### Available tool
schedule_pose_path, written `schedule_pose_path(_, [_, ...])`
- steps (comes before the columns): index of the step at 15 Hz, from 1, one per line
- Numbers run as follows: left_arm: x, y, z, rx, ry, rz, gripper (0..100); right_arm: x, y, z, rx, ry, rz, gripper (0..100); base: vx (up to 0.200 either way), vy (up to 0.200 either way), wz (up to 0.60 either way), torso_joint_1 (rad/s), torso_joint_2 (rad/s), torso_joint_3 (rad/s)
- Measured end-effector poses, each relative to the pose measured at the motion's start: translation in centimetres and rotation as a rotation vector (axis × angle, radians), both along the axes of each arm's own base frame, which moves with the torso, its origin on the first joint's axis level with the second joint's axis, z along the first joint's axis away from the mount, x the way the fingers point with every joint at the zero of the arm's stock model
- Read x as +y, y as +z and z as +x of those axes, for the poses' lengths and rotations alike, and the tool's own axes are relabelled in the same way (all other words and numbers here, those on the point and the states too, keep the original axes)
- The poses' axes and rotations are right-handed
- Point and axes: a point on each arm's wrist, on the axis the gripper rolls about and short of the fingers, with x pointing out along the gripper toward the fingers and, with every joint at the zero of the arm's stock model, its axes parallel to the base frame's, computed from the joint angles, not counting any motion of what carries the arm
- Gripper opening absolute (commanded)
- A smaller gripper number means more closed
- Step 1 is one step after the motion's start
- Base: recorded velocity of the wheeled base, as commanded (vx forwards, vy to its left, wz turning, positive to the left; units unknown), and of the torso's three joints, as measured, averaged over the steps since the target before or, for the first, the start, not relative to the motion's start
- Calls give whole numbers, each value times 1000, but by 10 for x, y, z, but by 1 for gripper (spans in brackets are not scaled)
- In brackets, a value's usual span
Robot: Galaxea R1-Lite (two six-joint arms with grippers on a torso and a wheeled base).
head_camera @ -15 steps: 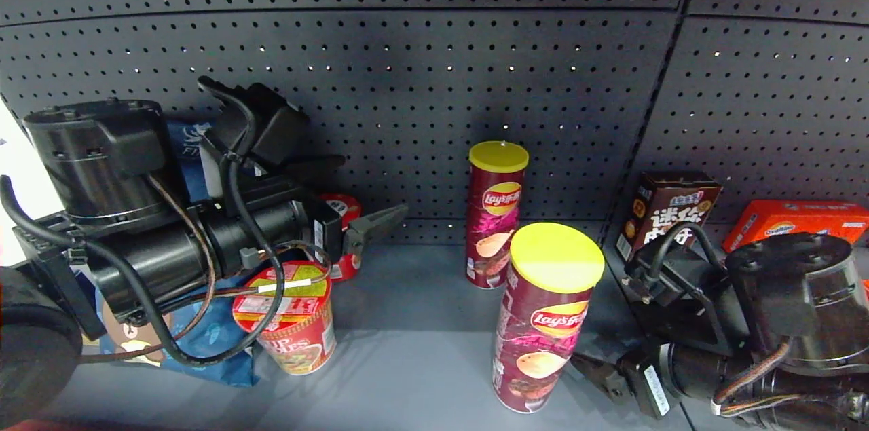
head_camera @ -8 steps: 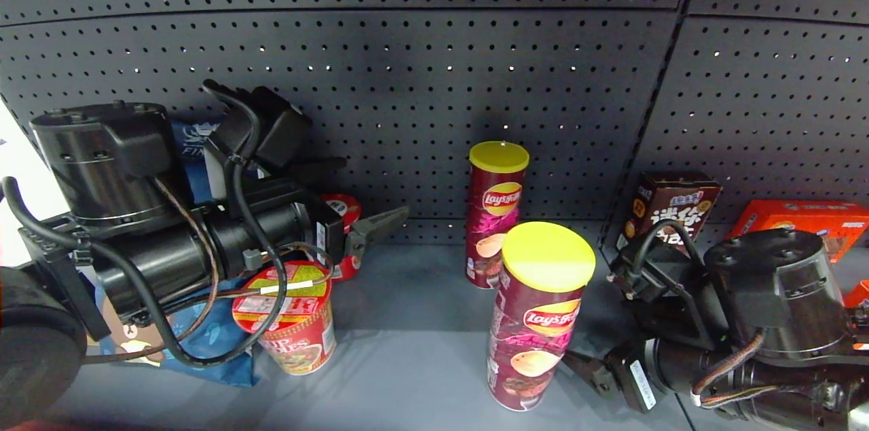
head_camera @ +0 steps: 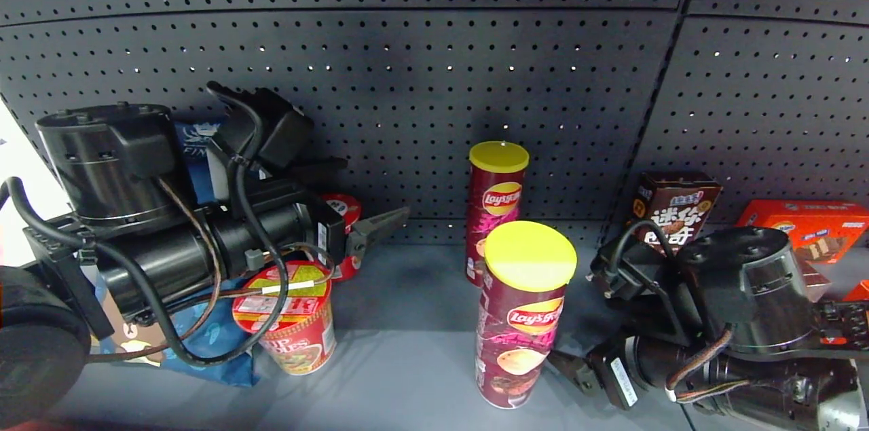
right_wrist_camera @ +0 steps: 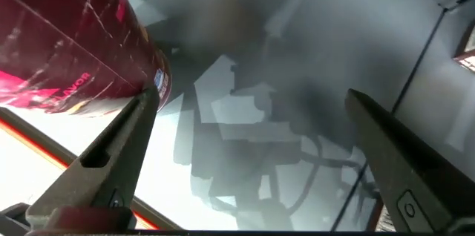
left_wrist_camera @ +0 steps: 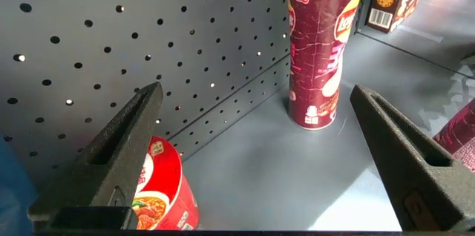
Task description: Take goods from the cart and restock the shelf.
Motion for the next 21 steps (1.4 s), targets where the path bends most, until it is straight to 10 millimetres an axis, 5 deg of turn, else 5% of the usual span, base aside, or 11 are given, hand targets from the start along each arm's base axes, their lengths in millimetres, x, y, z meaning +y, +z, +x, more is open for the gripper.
schedule_pose_path(21, [-2,-3,4,7,0,3,100,22,-3,8,-2,40,2,100,0,0,0,0,0,0])
